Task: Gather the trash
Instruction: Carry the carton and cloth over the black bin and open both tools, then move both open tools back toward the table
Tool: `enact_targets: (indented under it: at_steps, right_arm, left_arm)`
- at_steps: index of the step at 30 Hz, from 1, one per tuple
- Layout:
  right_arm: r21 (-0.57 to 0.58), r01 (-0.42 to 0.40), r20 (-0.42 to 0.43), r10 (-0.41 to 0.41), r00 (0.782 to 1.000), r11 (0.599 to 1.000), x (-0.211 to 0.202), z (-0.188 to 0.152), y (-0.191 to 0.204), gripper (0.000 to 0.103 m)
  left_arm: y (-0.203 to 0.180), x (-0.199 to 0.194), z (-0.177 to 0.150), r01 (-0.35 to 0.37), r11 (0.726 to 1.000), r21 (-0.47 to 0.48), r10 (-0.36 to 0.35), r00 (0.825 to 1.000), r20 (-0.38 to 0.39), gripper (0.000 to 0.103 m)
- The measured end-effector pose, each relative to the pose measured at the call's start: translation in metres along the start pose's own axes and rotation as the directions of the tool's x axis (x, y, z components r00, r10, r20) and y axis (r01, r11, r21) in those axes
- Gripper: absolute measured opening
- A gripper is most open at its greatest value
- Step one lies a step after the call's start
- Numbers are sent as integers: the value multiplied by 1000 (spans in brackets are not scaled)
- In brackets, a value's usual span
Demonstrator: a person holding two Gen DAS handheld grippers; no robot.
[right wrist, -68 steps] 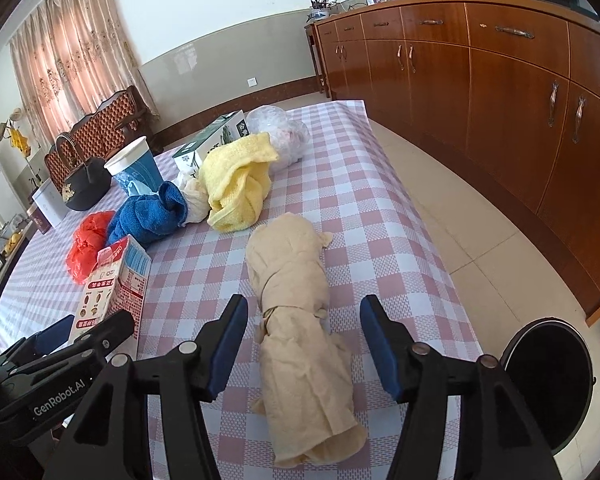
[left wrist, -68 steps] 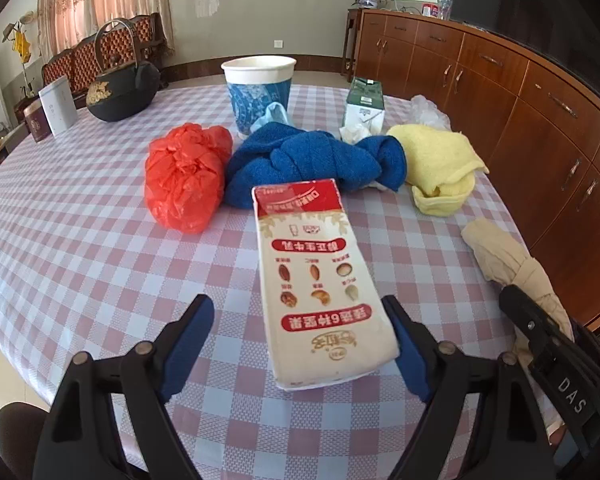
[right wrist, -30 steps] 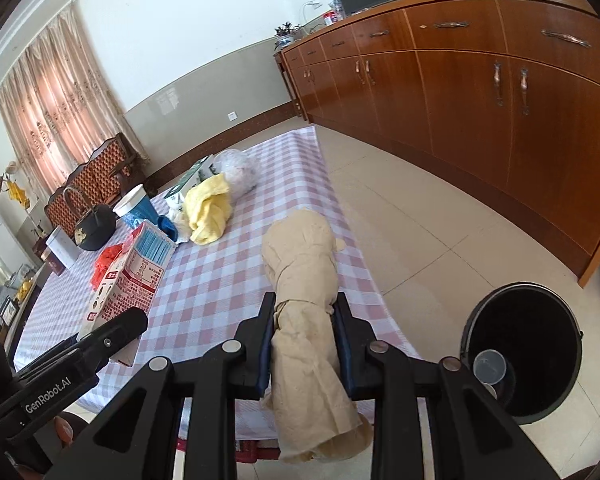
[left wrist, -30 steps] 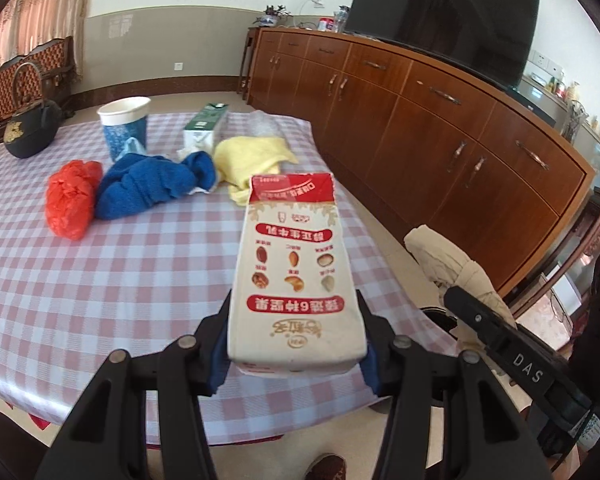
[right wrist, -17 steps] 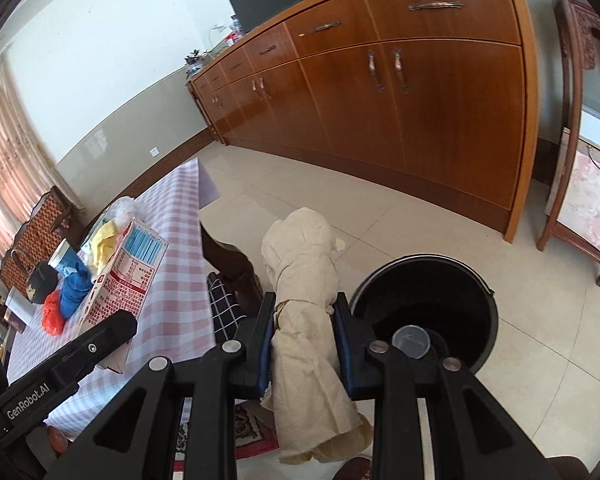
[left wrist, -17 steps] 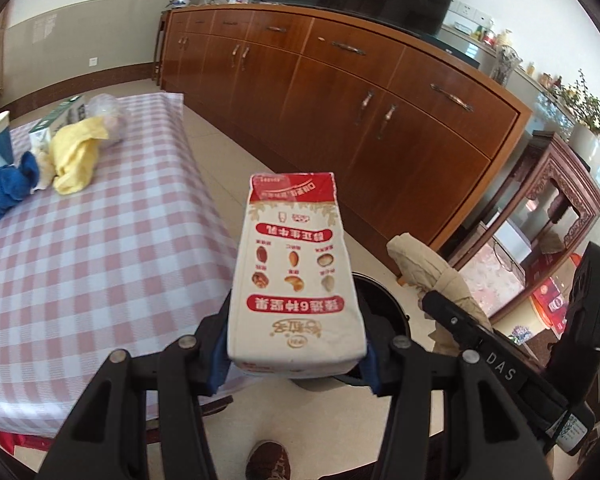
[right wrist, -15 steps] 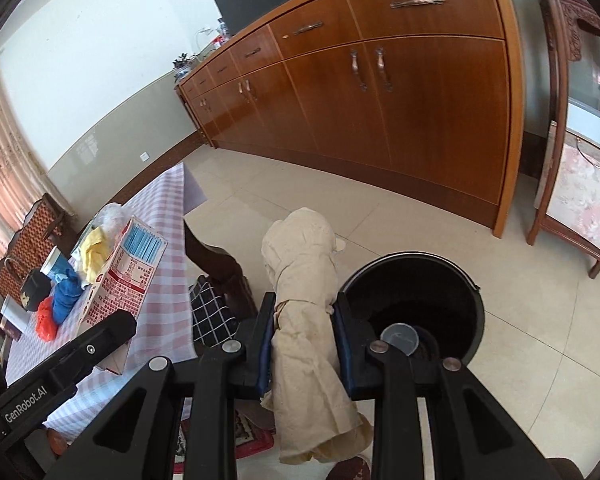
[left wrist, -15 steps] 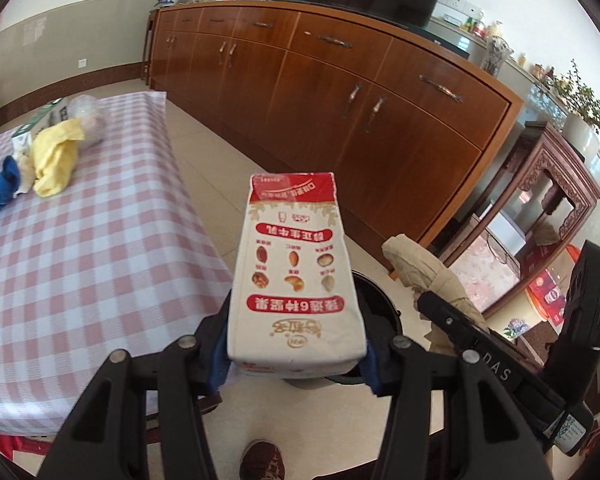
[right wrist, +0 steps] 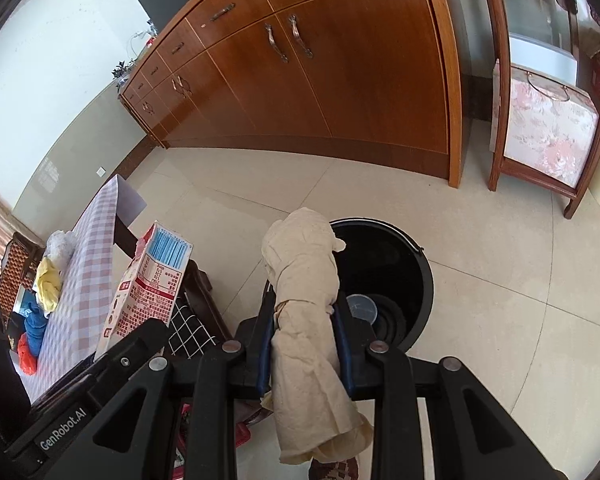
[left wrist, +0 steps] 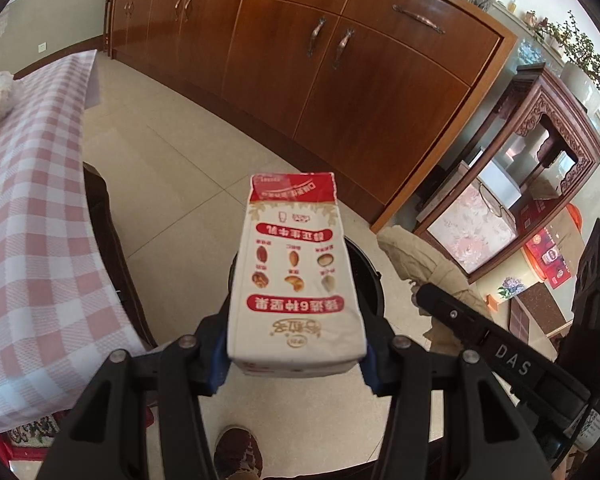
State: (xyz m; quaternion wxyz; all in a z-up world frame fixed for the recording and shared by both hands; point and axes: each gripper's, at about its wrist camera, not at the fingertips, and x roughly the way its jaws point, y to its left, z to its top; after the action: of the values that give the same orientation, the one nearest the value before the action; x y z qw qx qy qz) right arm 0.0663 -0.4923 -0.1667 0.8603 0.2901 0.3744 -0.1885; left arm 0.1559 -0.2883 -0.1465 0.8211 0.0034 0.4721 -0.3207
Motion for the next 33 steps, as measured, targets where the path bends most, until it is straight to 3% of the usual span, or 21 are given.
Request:
enact_targets:
  at_steps: [15, 17, 19, 22, 29, 33]
  right_arm:
    - [31, 108, -190, -100, 977, 994, 92, 26, -24, 29]
    - [40, 122, -195, -112, 974, 992, 98, 29, -27, 30]
    - [46, 144, -200, -132, 971, 989, 102, 31, -30, 43]
    - [61, 181, -190, -166, 967, 982, 102, 32, -34, 55]
    - [74, 207, -98, -199, 975, 976, 73, 35, -34, 55]
    - [85, 200, -86, -192, 978, 976, 58, 30, -28, 55]
  left_arm:
    - [-3, 85, -1, -4, 1000, -31, -2, 983, -181, 55]
    - [-3, 95, 1, 4, 999, -51, -14, 979, -205, 58]
    - [1, 103, 3, 21, 996, -88, -41, 972, -232, 63]
    - [6, 105, 5, 7, 995, -97, -29, 974, -225, 68]
    - [-10, 75, 13, -82, 997, 5, 82, 988, -129, 68]
    - [-22, 54, 16, -65, 997, 30, 68, 991, -113, 68]
